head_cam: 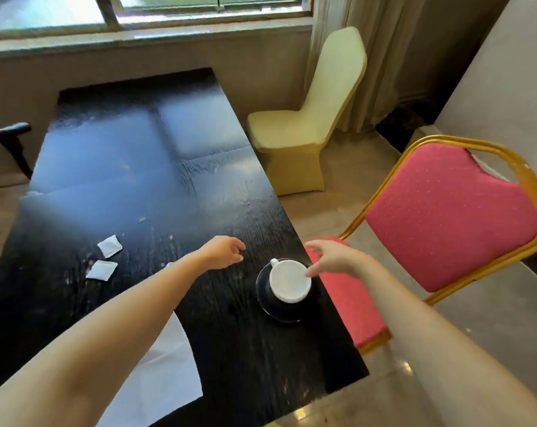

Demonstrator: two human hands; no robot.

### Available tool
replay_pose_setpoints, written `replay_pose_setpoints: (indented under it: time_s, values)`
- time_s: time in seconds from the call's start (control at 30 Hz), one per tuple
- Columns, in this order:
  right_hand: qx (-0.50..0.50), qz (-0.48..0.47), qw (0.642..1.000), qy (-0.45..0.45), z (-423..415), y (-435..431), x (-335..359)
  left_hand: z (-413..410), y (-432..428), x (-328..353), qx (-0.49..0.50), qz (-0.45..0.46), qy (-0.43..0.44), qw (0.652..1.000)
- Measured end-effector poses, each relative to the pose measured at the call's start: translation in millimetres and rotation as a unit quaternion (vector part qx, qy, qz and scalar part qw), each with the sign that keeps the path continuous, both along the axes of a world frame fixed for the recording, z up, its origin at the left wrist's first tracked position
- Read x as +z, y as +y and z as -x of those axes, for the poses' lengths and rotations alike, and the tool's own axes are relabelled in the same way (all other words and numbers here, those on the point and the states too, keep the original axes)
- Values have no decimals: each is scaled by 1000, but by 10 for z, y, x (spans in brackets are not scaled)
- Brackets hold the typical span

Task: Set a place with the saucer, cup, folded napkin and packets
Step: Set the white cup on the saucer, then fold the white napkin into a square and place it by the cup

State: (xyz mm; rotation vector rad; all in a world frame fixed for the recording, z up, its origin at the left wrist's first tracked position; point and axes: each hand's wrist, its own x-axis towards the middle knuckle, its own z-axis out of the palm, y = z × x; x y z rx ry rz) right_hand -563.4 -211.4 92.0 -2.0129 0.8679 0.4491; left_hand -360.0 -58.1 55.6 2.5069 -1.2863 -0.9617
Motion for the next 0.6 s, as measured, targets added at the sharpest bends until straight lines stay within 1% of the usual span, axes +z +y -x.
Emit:
replay_pose_setpoints:
  time_s: [0.1,0.2,0.33,0.43,0.5,0.6]
  values:
    - [100,15,994,47,-384,80,255,-165,354,286,-4,-36,-33,999]
    - [165,20,983,78,-813,307,383,-352,807,498,25,-55,-57,997]
    - [228,48,970,67,-1315,898,374,-559,1540,596,94,-56,-81,991]
    - [268,66,960,50,-1523,1494,180,-588,2135,514,146,-45,-79,985]
    - [287,84,953,55,-1578,1880,-74,-549,2552,333,188,-53,-58,979]
    - [268,116,953,82,-1556,2321,-592,-399,3172,-88,254,-66,-17,965]
